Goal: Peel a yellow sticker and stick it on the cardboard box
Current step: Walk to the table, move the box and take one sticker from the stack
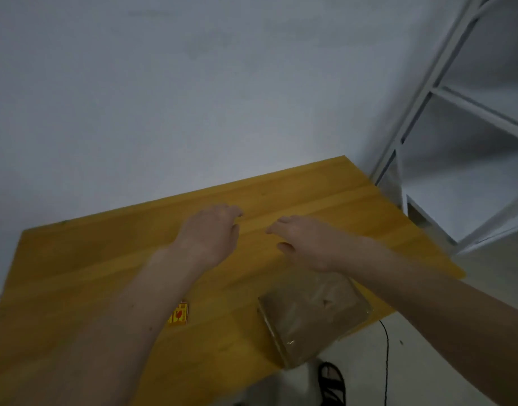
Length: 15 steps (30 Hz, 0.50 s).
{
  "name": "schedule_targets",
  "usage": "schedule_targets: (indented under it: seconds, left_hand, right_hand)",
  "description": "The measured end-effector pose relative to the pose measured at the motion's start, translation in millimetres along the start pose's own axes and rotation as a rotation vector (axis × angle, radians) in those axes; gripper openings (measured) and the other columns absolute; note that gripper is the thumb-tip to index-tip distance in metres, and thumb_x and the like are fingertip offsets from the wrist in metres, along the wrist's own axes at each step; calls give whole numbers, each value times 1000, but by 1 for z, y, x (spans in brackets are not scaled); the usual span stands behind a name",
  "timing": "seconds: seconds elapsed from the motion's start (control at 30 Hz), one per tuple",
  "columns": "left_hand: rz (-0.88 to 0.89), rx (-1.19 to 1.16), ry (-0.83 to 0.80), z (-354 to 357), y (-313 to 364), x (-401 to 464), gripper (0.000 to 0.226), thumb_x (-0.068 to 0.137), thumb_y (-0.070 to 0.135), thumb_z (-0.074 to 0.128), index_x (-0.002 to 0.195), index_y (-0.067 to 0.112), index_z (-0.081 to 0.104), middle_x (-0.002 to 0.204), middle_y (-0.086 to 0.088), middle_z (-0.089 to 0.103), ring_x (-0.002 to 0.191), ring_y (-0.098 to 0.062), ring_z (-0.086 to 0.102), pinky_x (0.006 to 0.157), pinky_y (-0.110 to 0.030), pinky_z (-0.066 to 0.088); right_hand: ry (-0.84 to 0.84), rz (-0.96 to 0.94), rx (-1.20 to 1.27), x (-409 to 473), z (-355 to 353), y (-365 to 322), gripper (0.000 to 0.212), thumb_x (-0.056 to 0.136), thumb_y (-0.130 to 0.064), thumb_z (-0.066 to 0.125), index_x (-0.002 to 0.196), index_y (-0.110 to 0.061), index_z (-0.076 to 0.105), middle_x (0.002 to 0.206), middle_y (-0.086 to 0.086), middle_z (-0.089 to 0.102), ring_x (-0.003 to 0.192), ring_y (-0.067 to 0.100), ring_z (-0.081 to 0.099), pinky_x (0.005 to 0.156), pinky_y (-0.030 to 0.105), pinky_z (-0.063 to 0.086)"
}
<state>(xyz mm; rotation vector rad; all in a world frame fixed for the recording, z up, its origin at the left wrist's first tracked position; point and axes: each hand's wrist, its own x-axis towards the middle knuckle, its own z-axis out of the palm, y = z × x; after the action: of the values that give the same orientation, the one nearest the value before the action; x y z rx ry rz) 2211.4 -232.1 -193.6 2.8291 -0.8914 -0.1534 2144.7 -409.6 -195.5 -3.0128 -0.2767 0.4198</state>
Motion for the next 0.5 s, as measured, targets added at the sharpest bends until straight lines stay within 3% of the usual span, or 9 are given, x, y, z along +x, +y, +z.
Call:
schedule_targets:
  seconds: [0.2, 0.37, 0.5]
  left_hand:
    - [-98, -44, 42, 61, 18, 16, 39, 97, 30, 46, 135, 25, 45, 134, 2, 54, 120, -23, 52, 91, -36, 47]
    - [-41, -82, 151, 127, 35, 11, 41, 92, 32, 54, 133, 26, 50, 131, 5, 58, 118, -20, 56, 91, -41, 51]
    - [-71, -62, 261, 159, 35, -9, 38, 89, 29, 59, 126, 25, 58, 122, 3, 64, 103, -25, 64, 83, -37, 51]
  right_hand:
    - [87, -214, -37, 24, 43, 45, 42, 98, -26, 43, 139, -20, 42, 130, 3, 57, 119, 24, 53, 93, 40, 45]
    - [136, -309, -28, 26, 97, 80, 39, 98, -31, 41, 136, -25, 44, 128, 0, 59, 116, 23, 56, 90, 41, 48]
    - [213, -374, -55, 23, 132, 94, 37, 98, -33, 39, 133, -28, 49, 127, -4, 61, 114, 22, 57, 89, 41, 48]
